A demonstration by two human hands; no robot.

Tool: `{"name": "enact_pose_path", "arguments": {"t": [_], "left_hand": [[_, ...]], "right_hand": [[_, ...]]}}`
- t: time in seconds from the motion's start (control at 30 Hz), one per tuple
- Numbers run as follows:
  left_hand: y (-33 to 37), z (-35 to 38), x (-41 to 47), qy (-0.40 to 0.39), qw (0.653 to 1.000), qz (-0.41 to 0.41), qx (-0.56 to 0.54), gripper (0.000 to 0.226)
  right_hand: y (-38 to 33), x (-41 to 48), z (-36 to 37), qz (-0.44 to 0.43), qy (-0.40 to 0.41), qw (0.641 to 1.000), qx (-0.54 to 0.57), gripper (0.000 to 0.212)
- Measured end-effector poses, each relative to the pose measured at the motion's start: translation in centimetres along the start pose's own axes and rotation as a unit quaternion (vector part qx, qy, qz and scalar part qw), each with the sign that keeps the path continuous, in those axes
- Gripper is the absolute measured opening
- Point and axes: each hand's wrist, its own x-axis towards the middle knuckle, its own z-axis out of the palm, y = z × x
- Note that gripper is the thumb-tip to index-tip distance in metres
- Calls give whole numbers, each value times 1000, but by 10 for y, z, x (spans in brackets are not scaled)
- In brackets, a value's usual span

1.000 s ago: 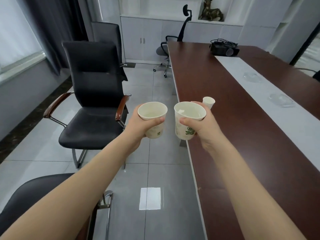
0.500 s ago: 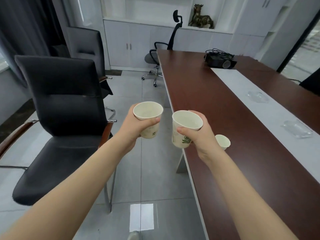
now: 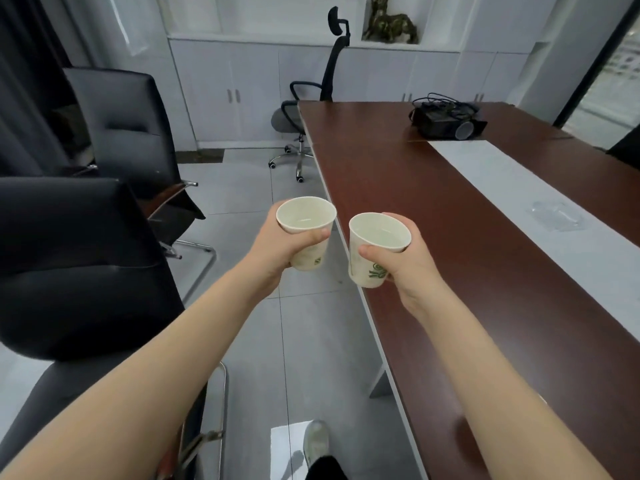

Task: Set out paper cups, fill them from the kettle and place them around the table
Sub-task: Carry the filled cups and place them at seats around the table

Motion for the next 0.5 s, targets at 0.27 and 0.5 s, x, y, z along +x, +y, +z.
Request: {"name": "enact_pose_path", "arguments": {"t": [0.27, 0.5], "left_hand": [[-15, -24, 173, 30, 999, -17, 11, 87], [-21, -51, 300, 48, 999, -25, -7, 89]], "right_hand": [[22, 179, -1, -5, -18, 1000, 8, 49], [41, 315, 3, 8, 1, 1000, -19, 50]]}}
